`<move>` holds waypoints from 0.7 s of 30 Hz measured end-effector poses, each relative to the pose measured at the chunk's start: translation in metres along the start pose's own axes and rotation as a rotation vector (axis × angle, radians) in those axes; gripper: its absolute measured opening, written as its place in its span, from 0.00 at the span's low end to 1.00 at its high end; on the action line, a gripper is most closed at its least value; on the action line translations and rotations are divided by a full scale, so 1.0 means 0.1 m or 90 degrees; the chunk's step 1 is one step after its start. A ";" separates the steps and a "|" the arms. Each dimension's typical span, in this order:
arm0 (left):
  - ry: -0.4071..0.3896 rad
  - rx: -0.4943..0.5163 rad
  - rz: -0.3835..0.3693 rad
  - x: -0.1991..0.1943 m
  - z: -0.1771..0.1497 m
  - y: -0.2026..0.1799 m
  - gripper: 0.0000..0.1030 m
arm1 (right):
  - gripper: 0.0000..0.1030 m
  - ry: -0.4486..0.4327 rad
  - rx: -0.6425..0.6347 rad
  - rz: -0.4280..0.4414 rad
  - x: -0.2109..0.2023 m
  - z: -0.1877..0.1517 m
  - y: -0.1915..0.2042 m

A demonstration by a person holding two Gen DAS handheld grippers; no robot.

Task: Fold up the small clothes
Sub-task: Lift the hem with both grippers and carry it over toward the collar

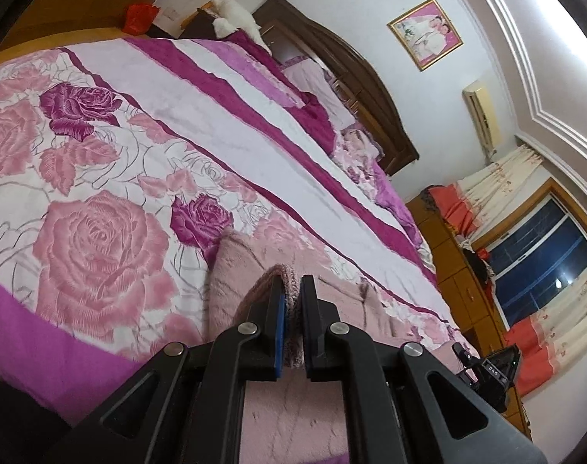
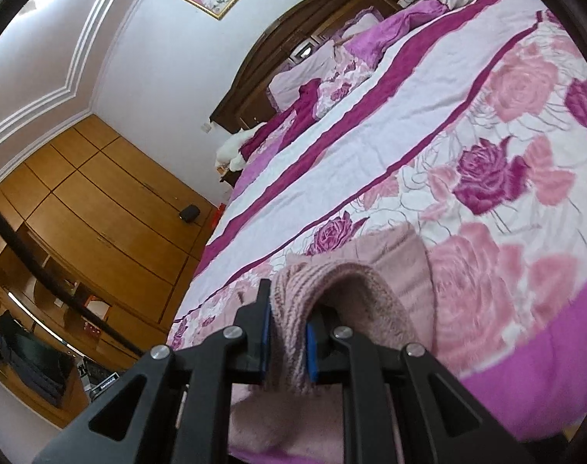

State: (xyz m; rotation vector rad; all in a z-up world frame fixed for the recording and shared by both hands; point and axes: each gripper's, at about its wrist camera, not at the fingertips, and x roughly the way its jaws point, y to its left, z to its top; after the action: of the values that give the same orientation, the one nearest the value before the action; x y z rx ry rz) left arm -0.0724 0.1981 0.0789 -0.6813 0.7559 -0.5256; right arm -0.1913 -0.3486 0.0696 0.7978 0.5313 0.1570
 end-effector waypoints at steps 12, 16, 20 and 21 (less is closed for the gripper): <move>-0.007 0.021 0.033 0.48 0.37 -0.01 0.00 | 0.14 0.040 0.053 -0.025 0.70 0.34 -0.32; 0.010 0.018 0.047 0.68 0.42 0.05 0.00 | 0.14 0.078 0.085 -0.063 0.86 0.44 -0.37; 0.024 0.016 0.058 0.81 0.46 0.10 0.00 | 0.14 0.085 0.058 -0.091 0.99 0.48 -0.36; 0.027 0.015 0.062 0.84 0.46 0.12 0.00 | 0.14 0.090 0.064 -0.098 1.04 0.48 -0.38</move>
State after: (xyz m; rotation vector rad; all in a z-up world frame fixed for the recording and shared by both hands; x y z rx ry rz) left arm 0.0165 0.1684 0.0583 -0.6091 0.8178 -0.4612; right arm -0.0804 -0.3715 0.0289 0.8441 0.7360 0.0450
